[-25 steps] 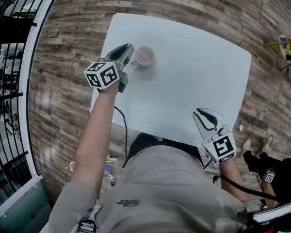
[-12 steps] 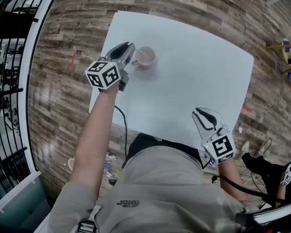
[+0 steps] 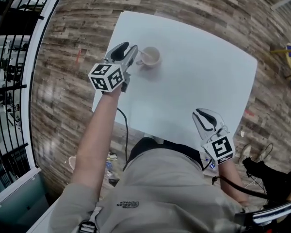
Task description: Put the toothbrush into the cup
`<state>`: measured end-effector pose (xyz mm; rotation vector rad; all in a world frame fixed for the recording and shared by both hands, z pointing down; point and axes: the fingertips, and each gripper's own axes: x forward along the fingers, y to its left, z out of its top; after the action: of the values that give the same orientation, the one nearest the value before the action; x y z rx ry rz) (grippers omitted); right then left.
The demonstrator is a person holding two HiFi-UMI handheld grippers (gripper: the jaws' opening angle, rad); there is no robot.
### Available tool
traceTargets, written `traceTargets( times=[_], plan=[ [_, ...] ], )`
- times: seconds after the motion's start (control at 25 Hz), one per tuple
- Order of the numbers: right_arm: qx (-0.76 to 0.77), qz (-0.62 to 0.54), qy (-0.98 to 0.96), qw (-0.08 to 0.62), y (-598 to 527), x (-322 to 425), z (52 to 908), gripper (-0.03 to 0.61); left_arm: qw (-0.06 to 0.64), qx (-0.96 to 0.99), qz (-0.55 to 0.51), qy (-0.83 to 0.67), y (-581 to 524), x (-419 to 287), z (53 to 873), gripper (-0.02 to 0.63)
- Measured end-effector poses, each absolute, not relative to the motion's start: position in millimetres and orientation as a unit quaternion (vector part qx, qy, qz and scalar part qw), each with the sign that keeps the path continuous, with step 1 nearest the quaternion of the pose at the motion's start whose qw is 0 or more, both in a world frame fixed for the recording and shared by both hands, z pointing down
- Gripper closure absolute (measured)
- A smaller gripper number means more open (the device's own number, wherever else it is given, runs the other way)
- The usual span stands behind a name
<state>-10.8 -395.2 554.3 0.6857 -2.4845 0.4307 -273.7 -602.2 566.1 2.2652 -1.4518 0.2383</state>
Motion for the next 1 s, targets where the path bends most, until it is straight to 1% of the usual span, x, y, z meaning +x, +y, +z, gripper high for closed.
traceTargets(
  times=[0.32, 0.44, 0.56, 0.72, 0.92, 1.0],
  plan=[
    [0.232, 0.135, -0.928, 0.257, -386.3, -27.3, 548.8, 0.535, 0.167, 0.798, 0.092, -0.571, -554.8, -304.8, 530.7, 0.439],
    [0.238, 0.121, -0.93, 0.254, -381.2, -27.2, 542.0, 0.535, 0.144, 0.804, 0.09, -0.57, -516.3, -301.7, 512.5, 0.439],
    [0.24, 0.107, -0.93, 0.257, -366.6, -22.9, 535.4, 0.535, 0.137, 0.814, 0.086, -0.557, -466.6, -286.5, 498.8, 0.442],
    [0.232, 0.075, -0.937, 0.25, -347.0, -26.9, 518.8, 0.535, 0.125, 0.824, 0.075, -0.547, -398.2, -266.1, 473.4, 0.503],
    [0.212, 0.027, -0.949, 0.234, -297.7, -50.2, 492.6, 0.536, 0.11, 0.831, 0.052, -0.542, -301.4, -255.4, 439.4, 0.607],
    [0.203, 0.014, -0.952, 0.229, -270.9, -60.9, 481.9, 0.536, 0.108, 0.836, 0.045, -0.536, -259.2, -253.1, 429.5, 0.607]
  ],
)
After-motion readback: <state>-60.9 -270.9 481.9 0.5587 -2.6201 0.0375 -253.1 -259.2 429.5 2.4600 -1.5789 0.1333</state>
